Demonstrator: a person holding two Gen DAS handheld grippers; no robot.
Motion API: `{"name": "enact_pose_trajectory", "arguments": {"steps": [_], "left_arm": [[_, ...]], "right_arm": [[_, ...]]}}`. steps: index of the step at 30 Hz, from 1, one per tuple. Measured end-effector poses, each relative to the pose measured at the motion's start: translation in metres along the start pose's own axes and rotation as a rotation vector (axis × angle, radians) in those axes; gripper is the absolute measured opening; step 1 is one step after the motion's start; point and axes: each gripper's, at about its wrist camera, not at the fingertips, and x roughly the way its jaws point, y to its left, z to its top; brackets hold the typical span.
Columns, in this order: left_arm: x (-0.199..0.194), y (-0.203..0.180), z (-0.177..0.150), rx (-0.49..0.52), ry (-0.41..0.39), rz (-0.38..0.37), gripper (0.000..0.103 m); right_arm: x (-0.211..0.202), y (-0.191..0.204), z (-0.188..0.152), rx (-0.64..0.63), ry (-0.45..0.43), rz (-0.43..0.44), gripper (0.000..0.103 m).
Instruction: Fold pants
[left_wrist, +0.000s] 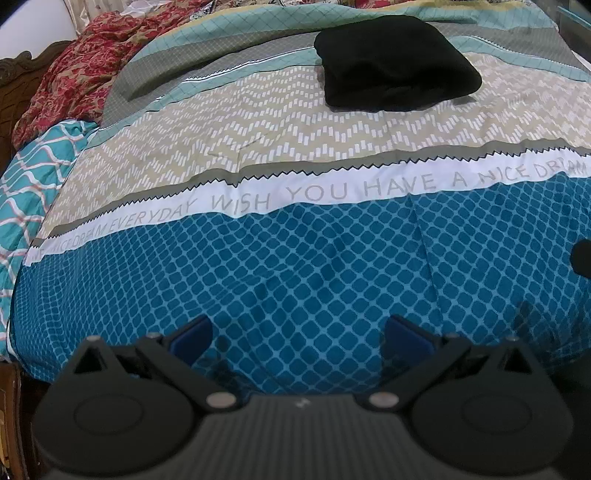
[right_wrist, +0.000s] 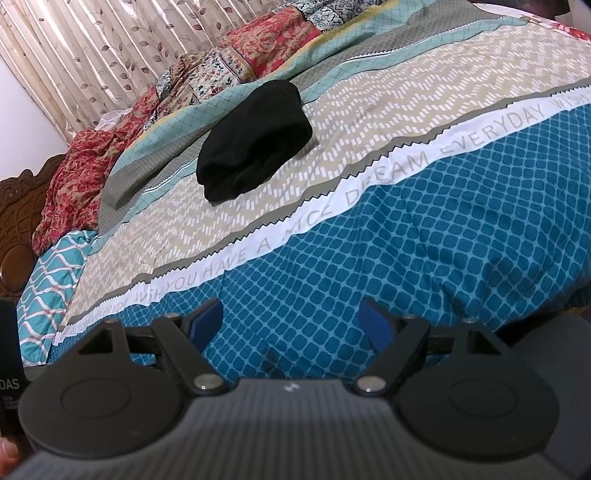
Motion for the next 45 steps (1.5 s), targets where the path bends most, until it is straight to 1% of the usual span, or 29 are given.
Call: {"name": "enact_pose_trajectory", "arguments": {"steps": [45], "left_arm": [[0.0009,-0.0021,0.0007,0.025,0.006,-0.001,0.103]], "right_arm": [[0.0002,-0.0011,0.0004,0.002,0.001,0.001,0.083]]}}
